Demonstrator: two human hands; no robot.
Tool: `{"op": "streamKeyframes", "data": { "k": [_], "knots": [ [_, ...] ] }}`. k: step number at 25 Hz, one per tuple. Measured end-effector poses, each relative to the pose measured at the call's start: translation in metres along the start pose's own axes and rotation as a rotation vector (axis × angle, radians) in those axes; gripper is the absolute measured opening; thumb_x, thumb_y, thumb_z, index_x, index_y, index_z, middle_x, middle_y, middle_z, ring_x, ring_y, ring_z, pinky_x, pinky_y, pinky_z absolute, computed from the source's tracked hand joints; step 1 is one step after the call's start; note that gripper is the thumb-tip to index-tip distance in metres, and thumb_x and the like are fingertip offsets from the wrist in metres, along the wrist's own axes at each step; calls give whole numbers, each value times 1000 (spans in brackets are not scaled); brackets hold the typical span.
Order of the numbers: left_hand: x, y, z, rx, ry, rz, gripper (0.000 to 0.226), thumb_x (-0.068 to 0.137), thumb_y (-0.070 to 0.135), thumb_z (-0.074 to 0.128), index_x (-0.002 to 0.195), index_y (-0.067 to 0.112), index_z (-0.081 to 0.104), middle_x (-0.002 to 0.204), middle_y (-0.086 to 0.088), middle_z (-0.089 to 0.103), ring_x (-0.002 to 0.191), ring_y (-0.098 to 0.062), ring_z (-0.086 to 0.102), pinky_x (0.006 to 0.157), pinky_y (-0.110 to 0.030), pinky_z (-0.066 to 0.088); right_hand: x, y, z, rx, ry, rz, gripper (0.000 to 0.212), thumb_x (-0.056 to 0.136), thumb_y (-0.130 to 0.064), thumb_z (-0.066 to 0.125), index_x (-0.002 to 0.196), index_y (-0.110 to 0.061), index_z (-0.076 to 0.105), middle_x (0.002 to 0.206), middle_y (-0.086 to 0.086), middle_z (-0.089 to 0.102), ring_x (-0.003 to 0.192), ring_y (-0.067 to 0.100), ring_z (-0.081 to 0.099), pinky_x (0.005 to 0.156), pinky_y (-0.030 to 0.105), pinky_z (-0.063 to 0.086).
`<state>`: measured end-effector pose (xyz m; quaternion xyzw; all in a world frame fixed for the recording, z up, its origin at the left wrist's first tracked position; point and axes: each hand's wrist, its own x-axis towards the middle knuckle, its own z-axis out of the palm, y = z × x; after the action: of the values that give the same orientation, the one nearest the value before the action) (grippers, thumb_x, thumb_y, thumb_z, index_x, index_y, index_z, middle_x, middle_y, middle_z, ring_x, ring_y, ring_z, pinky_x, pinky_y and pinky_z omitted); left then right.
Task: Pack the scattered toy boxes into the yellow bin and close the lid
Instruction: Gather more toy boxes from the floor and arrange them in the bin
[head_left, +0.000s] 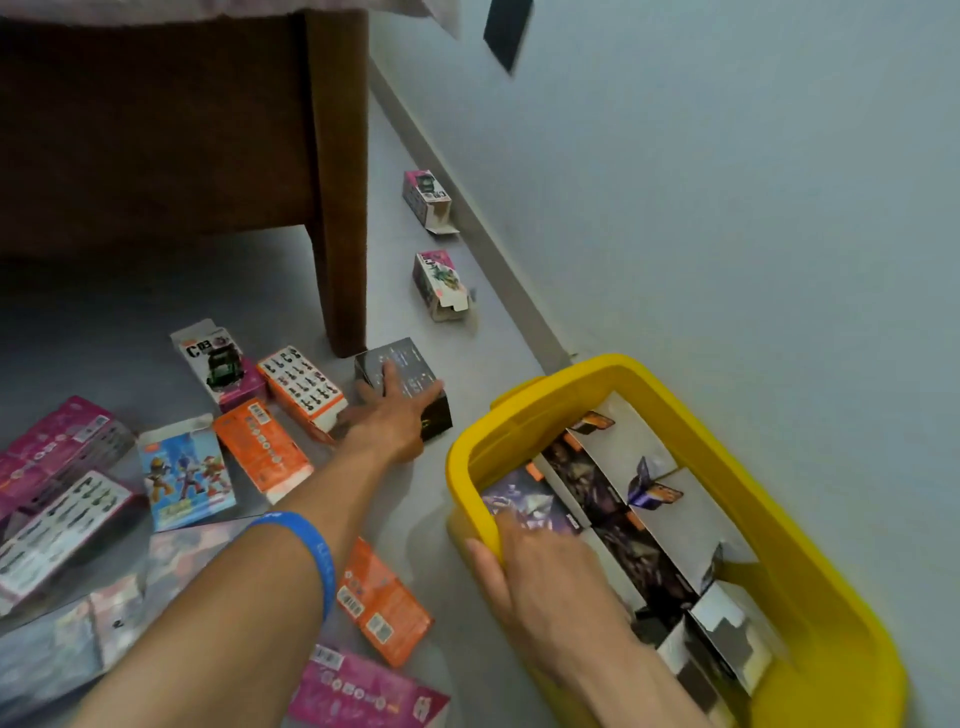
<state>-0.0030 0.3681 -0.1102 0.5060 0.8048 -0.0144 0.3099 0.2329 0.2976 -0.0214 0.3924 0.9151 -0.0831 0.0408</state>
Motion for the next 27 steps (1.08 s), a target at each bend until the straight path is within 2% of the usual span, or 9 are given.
{"op": "streamKeyframes", "data": {
  "k": [4,8,12,17,19,20,22,24,27],
  "knots": [
    [-2,18,9,-30,28,-29,38,93,30,61,125,41,44,162,-11,-22,140,-62,-2,109,-69,26,1,0,-5,22,24,-1,50,101,-59,23,109,-21,55,92,10,72,86,34,67,61,38,31],
    [-22,0,26,-9,209,36,7,96,38,53,101,39,48,157,-7,9,131,-54,18,100,-64,34,2,-3,-7,40,41,-29,46,101,-54,32,102,-17,59,84,14,72,79,38,68,58,38,35],
    [-51,-19,-14,-337,341,10,21,93,42,51,113,47,51,140,-4,29,117,-44,44,100,-51,41,1,-2,-4,28,157,-36,39,94,-50,44,80,-17,59,64,12,68,58,34,66,49,32,27],
    [-115,20,-114,-496,463,62,67,81,52,57,144,46,36,136,-5,49,122,-30,51,99,-43,44,-1,-1,-9,205,86,56,38,100,-58,28,97,-25,46,103,9,69,99,33,64,68,40,38],
    [-153,51,-134,-445,418,166,66,67,65,56,131,48,49,122,5,58,107,-19,56,85,-35,45,-9,10,-34,381,286,112,42,98,-50,49,132,-25,47,133,5,58,126,25,53,93,39,42],
    [-171,70,-139,-403,368,224,64,60,70,54,119,47,57,113,11,61,98,-12,58,77,-31,45,-15,17,-50,412,459,100,63,92,-43,62,146,-22,37,149,6,45,138,23,42,105,36,37],
    [-198,109,-134,-329,264,340,55,53,75,51,95,42,66,95,17,65,85,-2,60,67,-26,46,-25,37,-83,311,691,-32,88,80,-35,73,153,-18,27,159,9,29,145,26,31,113,36,27],
    [-214,146,-114,-297,233,437,42,58,72,52,74,36,64,74,10,66,75,-11,64,59,-29,46,-36,52,-108,330,678,-166,79,75,-35,78,143,-18,41,147,6,48,132,23,49,107,36,40],
    [-222,165,-80,-503,122,548,36,80,66,63,71,31,66,64,16,63,65,-5,59,58,-30,42,-62,68,-113,617,563,-69,55,71,-38,84,116,-27,55,109,-14,66,98,5,64,79,33,53]
  ]
}}
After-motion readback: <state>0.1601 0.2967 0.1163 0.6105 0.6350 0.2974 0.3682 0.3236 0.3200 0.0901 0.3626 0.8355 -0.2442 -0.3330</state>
